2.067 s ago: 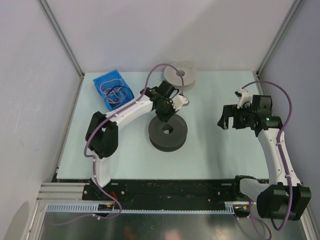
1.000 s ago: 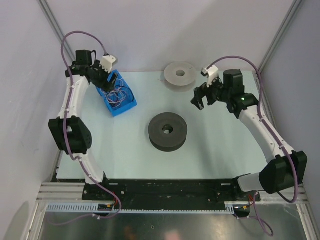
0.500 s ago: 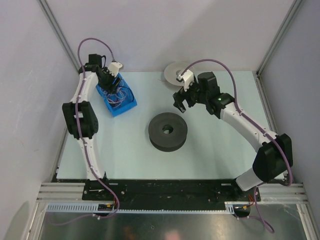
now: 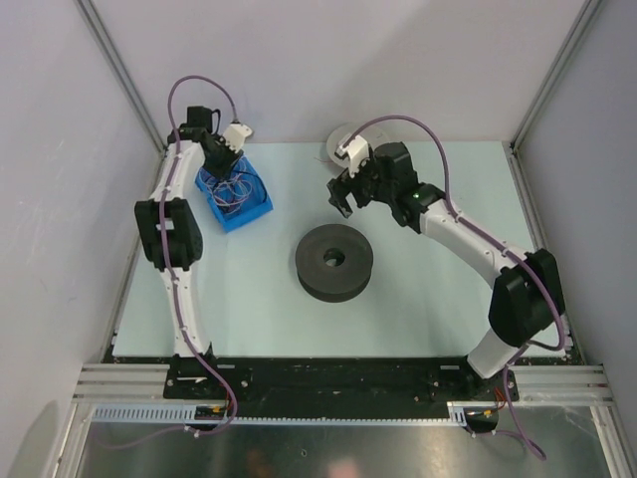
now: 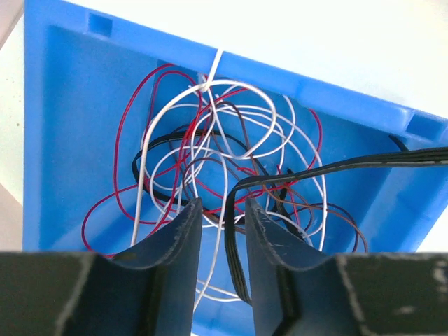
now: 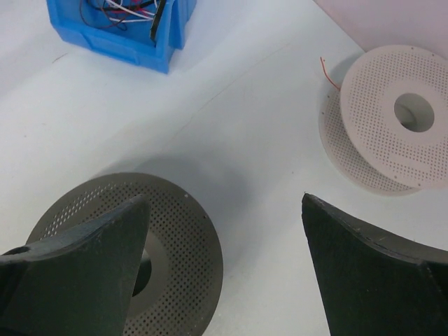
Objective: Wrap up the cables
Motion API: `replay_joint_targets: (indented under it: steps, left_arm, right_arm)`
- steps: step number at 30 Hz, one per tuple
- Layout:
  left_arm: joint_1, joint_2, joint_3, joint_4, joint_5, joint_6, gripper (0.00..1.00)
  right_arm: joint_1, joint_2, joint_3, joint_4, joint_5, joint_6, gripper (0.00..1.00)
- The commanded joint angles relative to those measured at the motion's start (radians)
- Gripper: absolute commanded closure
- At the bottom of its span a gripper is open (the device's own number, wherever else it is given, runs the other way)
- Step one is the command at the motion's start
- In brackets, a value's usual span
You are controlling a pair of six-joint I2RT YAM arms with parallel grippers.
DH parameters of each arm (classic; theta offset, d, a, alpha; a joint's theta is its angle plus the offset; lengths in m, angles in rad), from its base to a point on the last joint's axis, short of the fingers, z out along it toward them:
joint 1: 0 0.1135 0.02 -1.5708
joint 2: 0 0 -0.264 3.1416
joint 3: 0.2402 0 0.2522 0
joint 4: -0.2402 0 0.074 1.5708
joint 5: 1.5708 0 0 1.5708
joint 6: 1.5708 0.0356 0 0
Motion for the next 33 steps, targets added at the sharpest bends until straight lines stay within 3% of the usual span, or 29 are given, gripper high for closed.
replay_joint_targets:
  steps: [1,6,8,19,33]
  left_arm:
    - [-0.019,-0.016,-0.015,0.006,0.016,0.029,0.69]
    - [-0.021,-0.09,-0.031,0.006,0.076,-0.006,0.95]
    - [-0.021,-0.156,-0.051,0.006,0.111,-0.02,0.99]
    - [-0.021,-0.426,-0.073,0.008,0.22,-0.141,1.0]
    - [-0.014,-0.454,0.056,0.008,0.261,-0.313,1.0]
  right_arm:
    - [0.012,0.045,0.088,0.074,0.015,0.035,0.07]
    - [0.025,0.1,0.143,0.108,0.025,0.057,0.09]
    - [0.034,0.128,0.171,0.126,0.024,0.068,0.1]
    - [0.103,0.357,0.473,0.249,-0.007,0.154,0.08]
    - [0.176,0.597,0.635,0.605,-0.024,0.263,0.06]
